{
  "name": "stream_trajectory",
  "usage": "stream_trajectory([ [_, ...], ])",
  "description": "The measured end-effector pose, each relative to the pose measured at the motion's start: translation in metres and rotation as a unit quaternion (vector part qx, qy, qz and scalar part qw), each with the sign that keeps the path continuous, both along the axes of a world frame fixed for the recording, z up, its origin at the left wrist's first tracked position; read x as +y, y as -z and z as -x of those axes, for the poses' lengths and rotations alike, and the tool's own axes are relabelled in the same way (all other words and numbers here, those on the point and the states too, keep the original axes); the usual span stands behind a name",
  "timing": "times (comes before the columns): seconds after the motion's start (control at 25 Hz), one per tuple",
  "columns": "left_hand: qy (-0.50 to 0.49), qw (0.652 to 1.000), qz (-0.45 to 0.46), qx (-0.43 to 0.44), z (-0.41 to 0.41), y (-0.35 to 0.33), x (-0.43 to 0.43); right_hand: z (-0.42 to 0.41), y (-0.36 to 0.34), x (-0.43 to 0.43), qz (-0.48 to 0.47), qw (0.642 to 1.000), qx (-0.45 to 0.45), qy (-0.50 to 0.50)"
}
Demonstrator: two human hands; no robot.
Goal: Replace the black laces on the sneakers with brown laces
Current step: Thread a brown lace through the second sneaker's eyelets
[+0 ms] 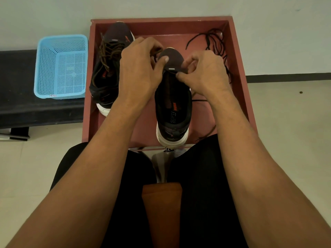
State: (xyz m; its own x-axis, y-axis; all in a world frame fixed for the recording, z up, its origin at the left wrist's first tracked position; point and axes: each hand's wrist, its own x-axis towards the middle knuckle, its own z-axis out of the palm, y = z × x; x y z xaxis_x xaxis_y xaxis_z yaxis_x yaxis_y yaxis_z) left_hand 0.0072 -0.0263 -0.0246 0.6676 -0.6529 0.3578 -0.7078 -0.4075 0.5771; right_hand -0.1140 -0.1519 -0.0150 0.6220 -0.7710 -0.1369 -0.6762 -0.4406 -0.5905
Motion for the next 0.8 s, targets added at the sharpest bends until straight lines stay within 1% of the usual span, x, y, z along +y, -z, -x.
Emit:
stream_trajectory([
  [0.04,0.005,1.000,0.020,-0.017,0.003,-0.005,-0.001,-0.002,0.000,0.000,0.020,0.998,-0.061,-0.004],
  [0.08,0.014,0.999,0.034,-0.035,0.007,-0.009,-0.003,-0.004,-0.001,-0.001,0.020,0.991,-0.136,-0.002],
  [0.12,0.033,0.997,0.046,-0.053,0.012,-0.014,-0.004,-0.005,-0.003,-0.002,-0.006,0.977,-0.213,0.006],
  [0.16,0.063,0.994,0.061,-0.068,0.019,-0.018,-0.005,-0.006,-0.006,-0.002,-0.063,0.958,-0.280,0.015],
  [0.2,0.098,0.989,0.076,-0.076,0.025,-0.021,-0.006,-0.005,-0.011,-0.001,-0.141,0.933,-0.331,0.020],
  [0.24,0.130,0.985,0.089,-0.075,0.031,-0.023,-0.007,-0.004,-0.016,-0.001,-0.226,0.904,-0.362,0.018],
  [0.28,0.150,0.981,0.100,-0.070,0.036,-0.025,-0.009,-0.004,-0.022,-0.001,-0.296,0.885,-0.358,0.012],
  [0.32,0.160,0.979,0.109,-0.062,0.040,-0.025,-0.009,-0.003,-0.027,-0.001,-0.336,0.885,-0.321,0.002],
  [0.4,0.162,0.978,0.127,-0.046,0.046,-0.025,-0.008,-0.003,-0.031,-0.004,-0.377,0.896,-0.234,-0.027],
  [0.48,0.152,0.979,0.131,-0.029,0.049,-0.023,-0.007,-0.003,-0.032,-0.005,-0.423,0.883,-0.201,-0.039],
  [0.56,0.155,0.981,0.119,-0.007,0.052,-0.018,-0.007,-0.003,-0.035,-0.005,-0.470,0.857,-0.205,-0.043],
  [0.64,0.181,0.979,0.093,0.024,0.056,-0.013,-0.009,-0.003,-0.036,-0.004,-0.498,0.835,-0.224,-0.059],
  [0.72,0.209,0.975,0.059,0.046,0.059,-0.010,-0.010,-0.003,-0.036,-0.005,-0.496,0.824,-0.261,-0.085],
  [0.8,0.231,0.970,0.029,0.063,0.061,-0.009,-0.010,-0.003,-0.035,-0.010,-0.479,0.817,-0.313,-0.077],
])
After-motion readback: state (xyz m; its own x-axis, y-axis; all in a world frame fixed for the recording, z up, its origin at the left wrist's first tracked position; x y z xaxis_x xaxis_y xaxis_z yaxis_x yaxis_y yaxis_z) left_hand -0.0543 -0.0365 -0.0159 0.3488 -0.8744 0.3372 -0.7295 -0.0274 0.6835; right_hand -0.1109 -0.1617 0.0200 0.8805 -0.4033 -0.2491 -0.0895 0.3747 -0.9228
